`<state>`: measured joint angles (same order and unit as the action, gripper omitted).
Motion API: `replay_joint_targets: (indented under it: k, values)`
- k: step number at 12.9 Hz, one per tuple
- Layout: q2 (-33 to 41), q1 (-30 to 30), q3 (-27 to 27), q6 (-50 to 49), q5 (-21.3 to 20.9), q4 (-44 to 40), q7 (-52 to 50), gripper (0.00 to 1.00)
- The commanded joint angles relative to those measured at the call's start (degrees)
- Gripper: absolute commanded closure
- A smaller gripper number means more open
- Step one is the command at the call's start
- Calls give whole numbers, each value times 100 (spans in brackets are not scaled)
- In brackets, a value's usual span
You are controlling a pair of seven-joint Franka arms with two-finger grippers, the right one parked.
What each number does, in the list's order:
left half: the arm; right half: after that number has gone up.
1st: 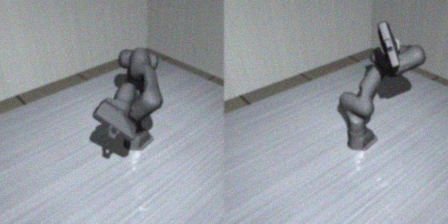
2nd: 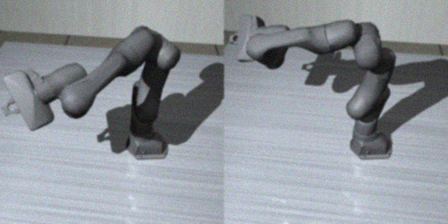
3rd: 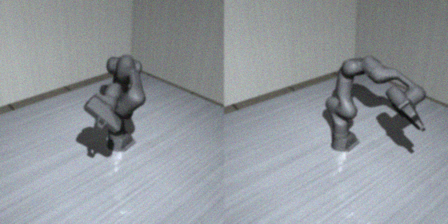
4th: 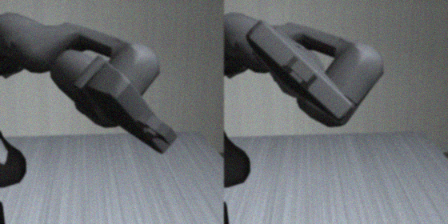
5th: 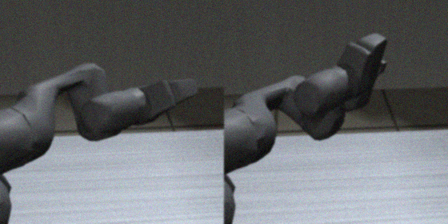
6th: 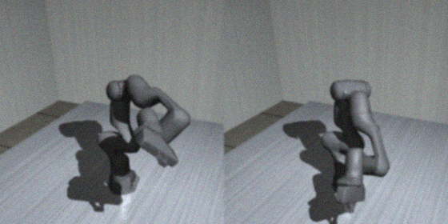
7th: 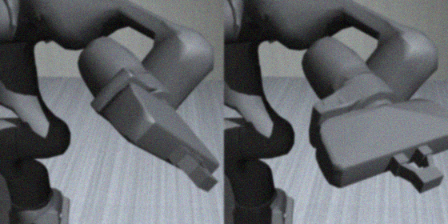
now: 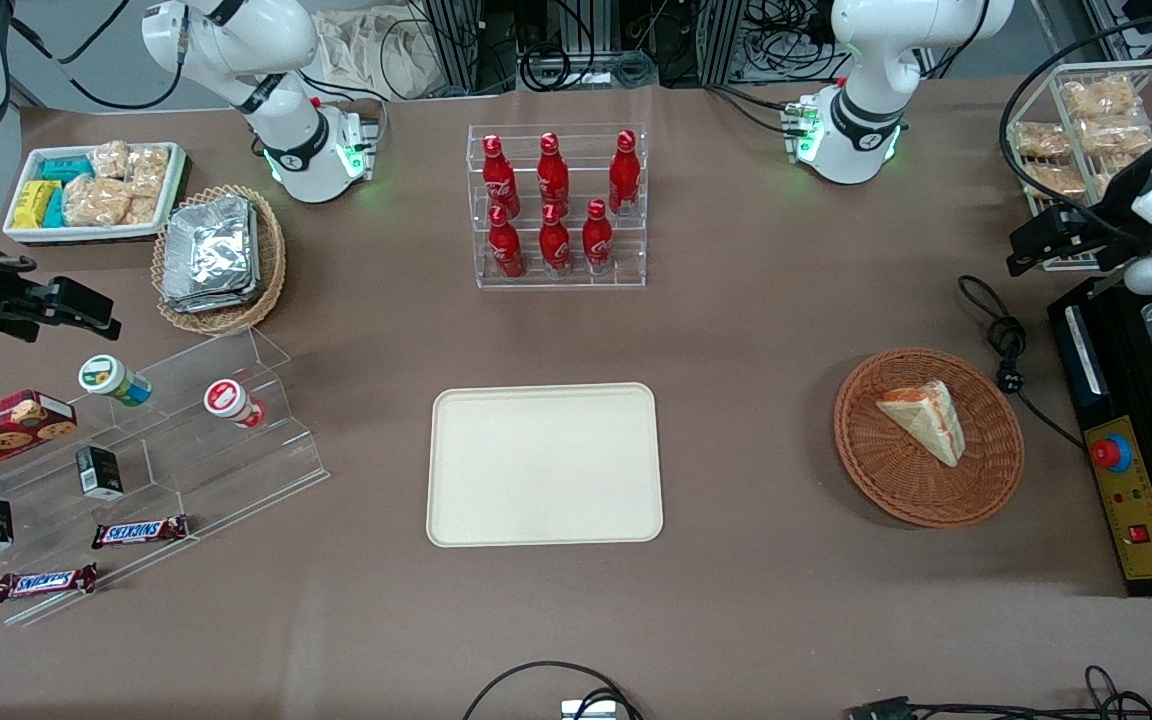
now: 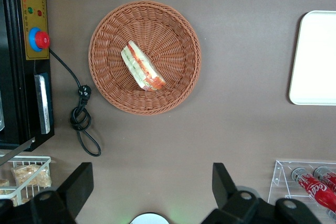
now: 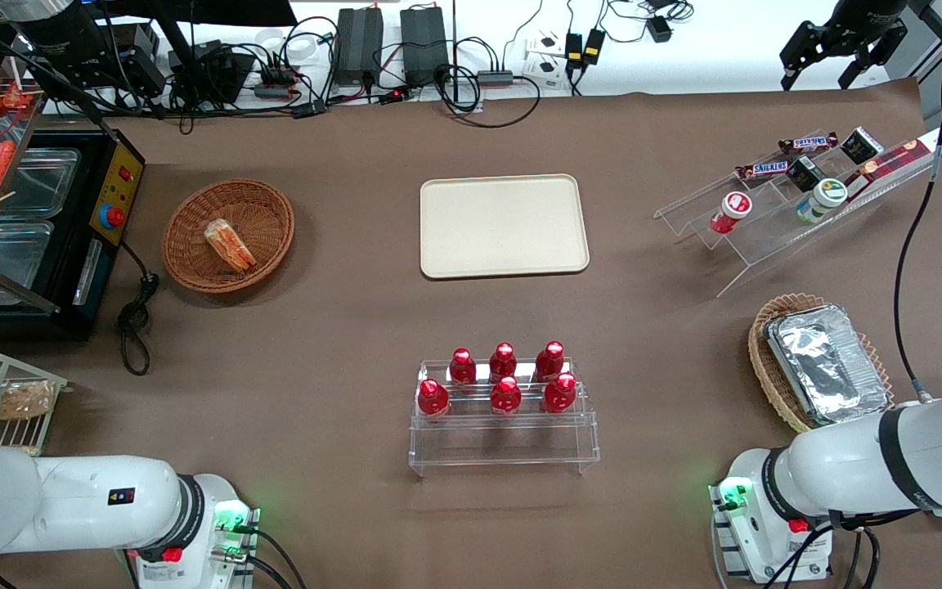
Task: Place sandwich from basket to tray
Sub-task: 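Move the left gripper over the wrapped sandwich in the wicker basket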
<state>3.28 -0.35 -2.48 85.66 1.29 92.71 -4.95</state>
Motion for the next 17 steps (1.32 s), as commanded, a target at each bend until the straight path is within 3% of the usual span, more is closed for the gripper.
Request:
replay_joint_targets:
  k: [1,6,9,17]
  values:
    - [-38,27,10,-102,38,-104,-120,0]
    - [-319,-79,54,82,-120,88,-129,0]
    - [-47,-192,133,1169,-208,1245,-593,0]
    - [41,-307,133,3613,-208,3356,-2299,0]
